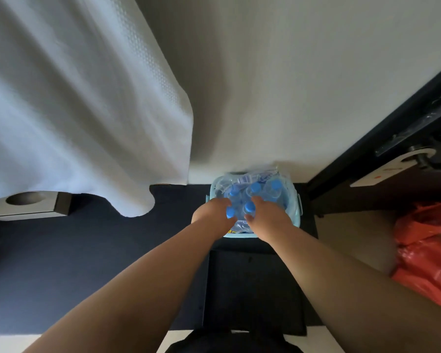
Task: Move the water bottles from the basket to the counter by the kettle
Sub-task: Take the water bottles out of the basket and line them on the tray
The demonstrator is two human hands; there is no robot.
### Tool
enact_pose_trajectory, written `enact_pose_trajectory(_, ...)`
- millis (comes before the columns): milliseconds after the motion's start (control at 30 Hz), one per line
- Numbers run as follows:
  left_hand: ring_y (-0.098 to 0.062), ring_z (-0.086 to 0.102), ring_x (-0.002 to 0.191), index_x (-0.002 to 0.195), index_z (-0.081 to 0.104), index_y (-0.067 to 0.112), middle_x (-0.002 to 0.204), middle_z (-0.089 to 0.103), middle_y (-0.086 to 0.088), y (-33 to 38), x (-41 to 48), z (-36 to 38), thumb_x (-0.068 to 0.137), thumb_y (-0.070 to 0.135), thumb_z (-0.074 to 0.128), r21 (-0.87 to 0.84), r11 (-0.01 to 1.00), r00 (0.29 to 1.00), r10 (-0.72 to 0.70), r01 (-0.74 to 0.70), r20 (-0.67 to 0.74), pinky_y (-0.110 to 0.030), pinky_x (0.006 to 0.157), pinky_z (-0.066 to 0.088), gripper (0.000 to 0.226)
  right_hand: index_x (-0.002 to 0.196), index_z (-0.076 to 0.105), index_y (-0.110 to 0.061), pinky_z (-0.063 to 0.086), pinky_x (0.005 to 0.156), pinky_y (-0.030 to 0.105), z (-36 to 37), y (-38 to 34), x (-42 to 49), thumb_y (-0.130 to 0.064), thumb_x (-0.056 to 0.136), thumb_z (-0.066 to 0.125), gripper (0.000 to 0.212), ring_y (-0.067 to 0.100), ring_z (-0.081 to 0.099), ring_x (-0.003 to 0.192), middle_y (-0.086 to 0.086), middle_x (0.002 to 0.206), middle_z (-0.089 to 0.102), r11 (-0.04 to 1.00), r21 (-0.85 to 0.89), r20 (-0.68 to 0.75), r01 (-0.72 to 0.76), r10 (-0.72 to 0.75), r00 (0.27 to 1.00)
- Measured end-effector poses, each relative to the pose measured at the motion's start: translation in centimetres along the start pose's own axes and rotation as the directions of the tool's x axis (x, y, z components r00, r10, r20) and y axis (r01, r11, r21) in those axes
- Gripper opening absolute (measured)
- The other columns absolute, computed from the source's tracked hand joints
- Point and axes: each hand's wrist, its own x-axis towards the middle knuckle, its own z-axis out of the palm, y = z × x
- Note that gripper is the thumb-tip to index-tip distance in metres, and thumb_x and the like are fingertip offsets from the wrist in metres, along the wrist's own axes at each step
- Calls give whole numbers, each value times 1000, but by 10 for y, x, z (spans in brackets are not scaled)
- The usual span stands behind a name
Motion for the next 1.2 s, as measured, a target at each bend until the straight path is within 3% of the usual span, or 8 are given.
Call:
enact_pose_trajectory(167,-15,64,70,92,60,32,92,63,9,-4,13,20,86,30,59,-37,999,998,-17,15,-66,-28,56,50,6,132,49,-25,49,69,39,12,-3,18,-35,102,56,33,25,64,90,-3,91,56,999,-22,22,-39,40,999)
enact_pose_trajectory(267,-20,66,79,107,63,32,106,64,9,-9,16,30,88,35,63,-73,997,992,-3,-6,-124,-31,63,52,19,126,52,-23,57,75,44,16,-4,21,-27,102,54,24,27,66,88,0,90,61,999,-32,-20,-17,16,1000)
enact_pose_trajectory(400,-23,67,82,113,63,30,106,66,7,-9,15,39,89,34,61,-76,997,987,-1,-12,-160,-33,69,55,24,118,56,-21,50,68,39,17,2,16,-29,103,55,16,24,62,83,-1,87,59,1000,9,-59,21,-21,998)
enact_pose_trajectory(600,-16,58,66,86,55,31,82,57,10,2,-5,23,85,32,60,-102,994,973,18,-42,-229,-25,52,38,5,123,55,-21,54,68,40,-2,4,2,-32,102,57,23,25,64,85,2,92,65,994,83,-101,77,-69,992)
enact_pose_trajectory(733,-13,52,61,66,46,32,75,53,9,12,-26,1,81,32,59,-201,974,948,34,-102,-316,-25,51,36,20,124,58,-22,57,66,40,-31,3,-14,-34,98,62,29,24,65,79,0,87,67,981,140,-192,138,-109,975)
enact_pose_trajectory(933,-14,61,74,89,68,28,84,64,9,33,-58,-47,80,32,69,-225,950,886,93,-215,-454,-28,65,52,10,107,68,-24,44,61,30,-84,-6,-44,-31,90,72,19,18,61,74,-9,79,63,935,273,-339,227,-127,932)
enact_pose_trajectory(1067,-15,61,76,89,72,22,83,67,6,42,-87,-72,80,26,73,-183,934,843,176,-306,-509,-32,69,55,10,96,70,-26,54,66,34,-114,-10,-67,-27,85,77,13,17,65,73,-8,78,69,903,318,-367,289,-164,916)
enact_pose_trajectory(1200,-11,60,75,92,73,22,83,67,8,49,-116,-86,79,26,76,-147,920,801,228,-363,-553,-24,67,51,14,89,65,-34,53,64,30,-130,-8,-88,-36,81,79,16,12,65,69,-12,72,67,891,321,-389,321,-184,903)
